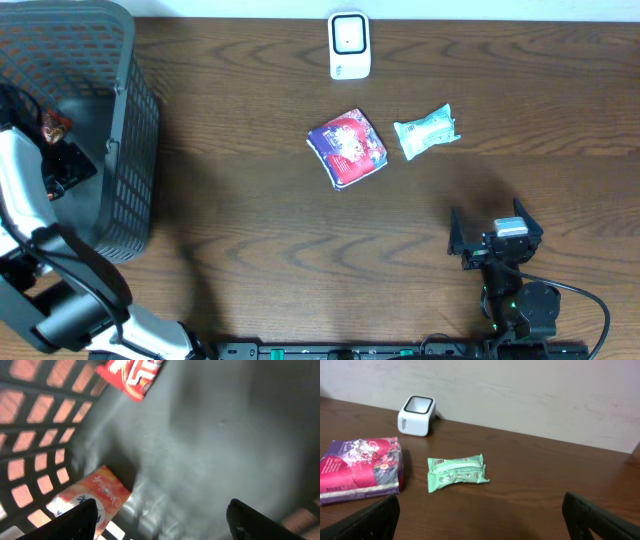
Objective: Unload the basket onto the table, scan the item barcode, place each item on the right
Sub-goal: 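Reach the left gripper into the basket and grasp the orange tissue box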
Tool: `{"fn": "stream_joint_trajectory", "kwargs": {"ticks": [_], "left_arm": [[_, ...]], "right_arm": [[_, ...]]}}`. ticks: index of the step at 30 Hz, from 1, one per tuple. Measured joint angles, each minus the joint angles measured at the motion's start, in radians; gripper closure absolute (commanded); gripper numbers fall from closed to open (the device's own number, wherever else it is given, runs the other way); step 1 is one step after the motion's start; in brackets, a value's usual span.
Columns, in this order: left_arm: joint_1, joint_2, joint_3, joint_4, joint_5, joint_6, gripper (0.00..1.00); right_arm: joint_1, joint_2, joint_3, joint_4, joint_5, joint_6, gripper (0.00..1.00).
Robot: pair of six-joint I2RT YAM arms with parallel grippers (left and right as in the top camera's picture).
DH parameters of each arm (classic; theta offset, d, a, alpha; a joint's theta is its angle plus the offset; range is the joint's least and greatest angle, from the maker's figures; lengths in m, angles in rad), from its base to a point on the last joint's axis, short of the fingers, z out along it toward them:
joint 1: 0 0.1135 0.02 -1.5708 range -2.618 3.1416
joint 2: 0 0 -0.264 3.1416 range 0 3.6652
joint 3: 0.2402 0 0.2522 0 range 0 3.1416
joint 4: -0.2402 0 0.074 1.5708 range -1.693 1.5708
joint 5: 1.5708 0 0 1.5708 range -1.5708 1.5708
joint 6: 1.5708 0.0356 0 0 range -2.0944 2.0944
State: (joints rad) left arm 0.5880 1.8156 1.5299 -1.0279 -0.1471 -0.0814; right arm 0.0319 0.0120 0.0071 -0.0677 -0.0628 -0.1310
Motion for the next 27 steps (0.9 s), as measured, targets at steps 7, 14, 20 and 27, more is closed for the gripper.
{"fn": "stream_joint_trajectory", "kwargs": {"ticks": [7, 14, 20, 27], "left_arm": [[0.0, 0.042, -0.002, -0.027, -0.122, -0.159, 0.17], [0.02, 0.042, -0.002, -0.065, -0.155, -0.365, 0.14], [0.047, 0.042, -0.016, -0.062, -0.164, -0.434, 0.14], [0.076, 0.042, -0.081, -0.028, -0.167, -0.447, 0.14]], "right_arm": [[0.0, 0.0, 0.0, 0.0, 0.0, 0.0, 0.01], [0.0, 0.0, 0.0, 0.0, 0.0, 0.0, 0.01], [0.0, 0.0, 0.0, 0.0, 0.0, 0.0, 0.01], [0.0, 0.0, 0.0, 0.0, 0.0, 0.0, 0.01]]}}
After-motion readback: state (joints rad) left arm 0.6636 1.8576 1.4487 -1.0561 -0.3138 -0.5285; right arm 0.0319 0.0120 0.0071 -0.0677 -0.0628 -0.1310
